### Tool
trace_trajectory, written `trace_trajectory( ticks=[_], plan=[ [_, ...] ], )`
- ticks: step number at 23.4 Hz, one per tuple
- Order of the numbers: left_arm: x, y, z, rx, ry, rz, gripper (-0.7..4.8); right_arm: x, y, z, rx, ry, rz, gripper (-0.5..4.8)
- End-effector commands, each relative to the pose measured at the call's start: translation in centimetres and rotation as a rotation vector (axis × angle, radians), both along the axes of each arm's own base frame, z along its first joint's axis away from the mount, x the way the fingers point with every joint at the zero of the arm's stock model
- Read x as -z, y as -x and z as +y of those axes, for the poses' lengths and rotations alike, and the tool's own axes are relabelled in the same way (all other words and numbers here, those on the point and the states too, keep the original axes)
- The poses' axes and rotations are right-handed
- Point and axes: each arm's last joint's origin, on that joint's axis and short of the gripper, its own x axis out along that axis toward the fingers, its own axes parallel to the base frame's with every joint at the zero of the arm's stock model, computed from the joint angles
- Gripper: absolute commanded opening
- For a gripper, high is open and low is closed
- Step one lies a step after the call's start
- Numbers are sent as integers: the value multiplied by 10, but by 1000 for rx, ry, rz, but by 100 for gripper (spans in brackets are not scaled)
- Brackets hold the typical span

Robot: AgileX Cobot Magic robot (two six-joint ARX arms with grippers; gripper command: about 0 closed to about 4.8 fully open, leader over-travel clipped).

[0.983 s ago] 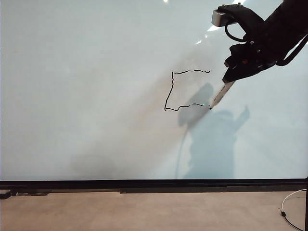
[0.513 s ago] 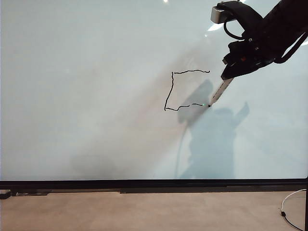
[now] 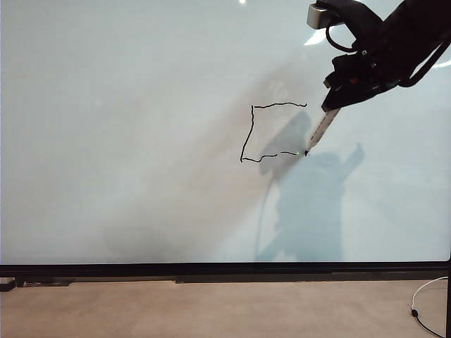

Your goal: Pick up the pen on the shelf to the right of the whiteboard and draw a rectangle.

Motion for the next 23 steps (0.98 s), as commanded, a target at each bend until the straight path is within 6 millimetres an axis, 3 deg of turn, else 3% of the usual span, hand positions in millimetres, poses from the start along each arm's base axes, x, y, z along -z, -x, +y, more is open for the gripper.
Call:
trace_trajectory(
  ticks=[1, 23],
  plan=[
    [-2, 0, 0, 0, -1, -11, -4, -13, -2, 0, 9, -8, -55, -6],
    [-2, 0, 0, 0, -1, -11, -4, -42, 9, -4, 23, -9, -140, -6]
  ],
)
